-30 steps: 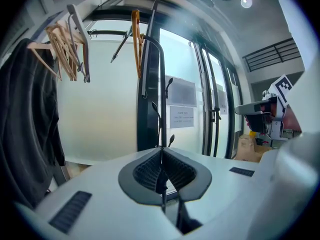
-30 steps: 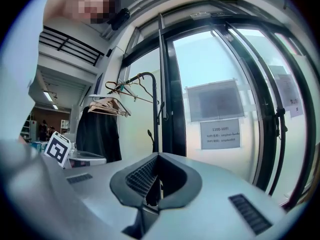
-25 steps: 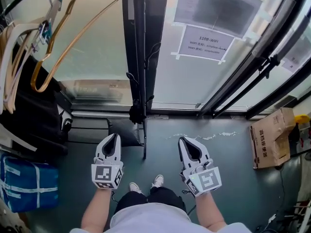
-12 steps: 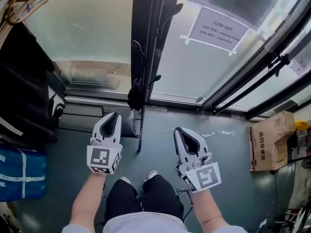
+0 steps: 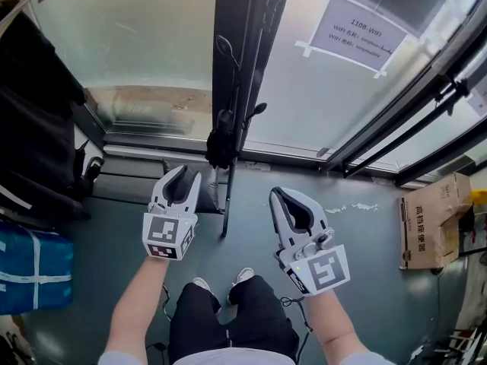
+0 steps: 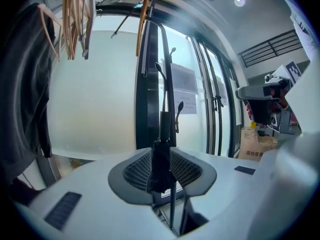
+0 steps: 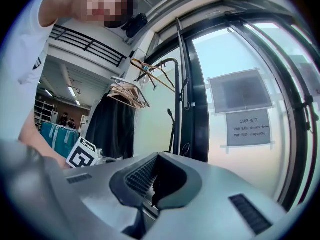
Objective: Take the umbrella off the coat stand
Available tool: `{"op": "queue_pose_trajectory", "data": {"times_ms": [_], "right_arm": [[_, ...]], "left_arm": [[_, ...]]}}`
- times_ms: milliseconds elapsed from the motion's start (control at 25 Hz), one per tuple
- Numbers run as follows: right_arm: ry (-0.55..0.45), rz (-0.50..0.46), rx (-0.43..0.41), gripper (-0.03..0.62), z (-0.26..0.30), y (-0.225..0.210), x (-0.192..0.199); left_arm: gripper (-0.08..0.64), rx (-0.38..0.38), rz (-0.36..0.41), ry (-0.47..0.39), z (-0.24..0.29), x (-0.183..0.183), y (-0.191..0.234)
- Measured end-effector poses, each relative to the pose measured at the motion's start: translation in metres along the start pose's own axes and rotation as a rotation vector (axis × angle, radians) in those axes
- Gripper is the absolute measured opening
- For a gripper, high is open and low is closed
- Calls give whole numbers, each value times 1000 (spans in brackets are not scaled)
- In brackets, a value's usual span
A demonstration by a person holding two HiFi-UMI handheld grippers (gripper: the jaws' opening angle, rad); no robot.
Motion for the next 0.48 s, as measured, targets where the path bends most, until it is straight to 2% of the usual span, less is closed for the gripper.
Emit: {"op": "queue_pose_trajectory", "data": {"times_ms": [160, 320, 480], "right_arm": [[-18, -12, -22, 17, 10, -1, 9], [-28, -18, -38, 17, 18, 0, 22], [-25, -20, -50, 17, 24, 2, 35]], "left_arm": [[142, 24, 28, 22, 24, 17, 1], [211, 64, 44, 43, 48, 38, 0], [262, 129, 39, 54, 71, 55, -1]]}}
Point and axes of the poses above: the fingertips, and each gripper's own axes: z forward along the fingers, y to its left, x out of its underside, the point moved 5 cm from there along -z, backward along the fingers, and after that the axes turned 6 degrees about -x, right-handed, at the moved point
